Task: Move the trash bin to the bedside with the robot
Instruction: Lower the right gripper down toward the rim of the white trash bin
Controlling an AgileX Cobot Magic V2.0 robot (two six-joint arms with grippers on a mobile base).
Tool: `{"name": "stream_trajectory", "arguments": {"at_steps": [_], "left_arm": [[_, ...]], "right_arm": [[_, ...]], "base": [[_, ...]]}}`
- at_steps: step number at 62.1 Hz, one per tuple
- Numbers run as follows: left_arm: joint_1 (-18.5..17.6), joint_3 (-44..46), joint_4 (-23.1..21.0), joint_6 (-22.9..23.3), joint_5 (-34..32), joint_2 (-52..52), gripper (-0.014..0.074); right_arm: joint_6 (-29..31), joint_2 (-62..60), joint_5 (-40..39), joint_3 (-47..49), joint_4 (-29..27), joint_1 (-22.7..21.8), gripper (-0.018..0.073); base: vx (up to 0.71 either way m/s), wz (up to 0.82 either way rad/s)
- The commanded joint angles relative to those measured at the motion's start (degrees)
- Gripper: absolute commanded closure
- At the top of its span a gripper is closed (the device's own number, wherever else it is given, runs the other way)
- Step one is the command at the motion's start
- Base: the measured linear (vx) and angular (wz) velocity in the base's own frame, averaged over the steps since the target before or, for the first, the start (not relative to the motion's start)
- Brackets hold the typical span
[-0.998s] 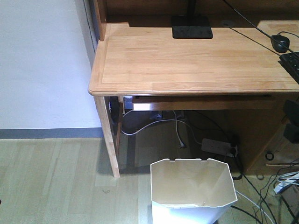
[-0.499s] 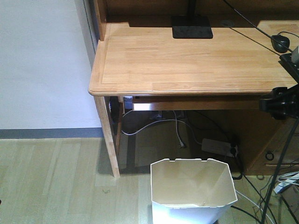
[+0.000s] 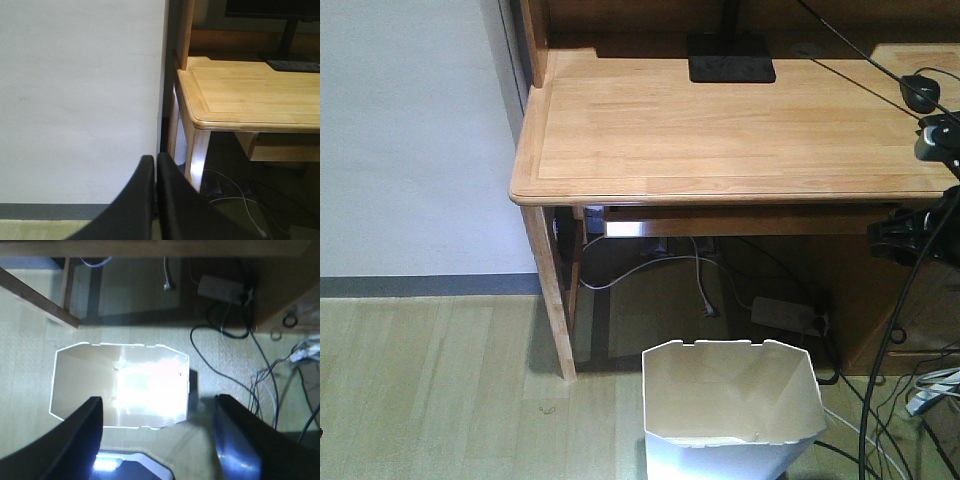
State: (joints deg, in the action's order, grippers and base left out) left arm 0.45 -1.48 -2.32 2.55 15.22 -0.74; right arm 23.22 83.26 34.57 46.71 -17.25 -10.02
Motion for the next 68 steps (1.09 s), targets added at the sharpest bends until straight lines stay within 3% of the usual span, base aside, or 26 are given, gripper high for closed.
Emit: {"name": "stream_trajectory", "arguments": {"at_steps": [1, 31, 51, 68], "left_arm": [[0.0, -0.7, -0.2, 0.3, -4.0, -0.8, 0.0602], [0.0, -0.7, -0.2, 0.3, -4.0, -0.8, 0.0602], [0.0, -0.7, -0.2, 0.3, -4.0, -0.8, 0.0602], [0.0, -0.7, -0.2, 0.3, -4.0, -0.8, 0.0602]], "right_arm": [[2.4, 3.3, -4.9, 1.7, -3.1, -2.3, 0.0093], [10.6, 25.2, -18.0, 1.7, -3.8, -3.1, 0.0078], [10.8, 38.8, -22.8, 6.2, -3.9, -2.9, 0.0006], [11.4, 51.2, -26.0, 12.7, -3.8, 1.7, -0.0013]], "base": [[0.00, 0.00], [0.00, 0.00], [0.00, 0.00], [0.00, 0.00]]}}
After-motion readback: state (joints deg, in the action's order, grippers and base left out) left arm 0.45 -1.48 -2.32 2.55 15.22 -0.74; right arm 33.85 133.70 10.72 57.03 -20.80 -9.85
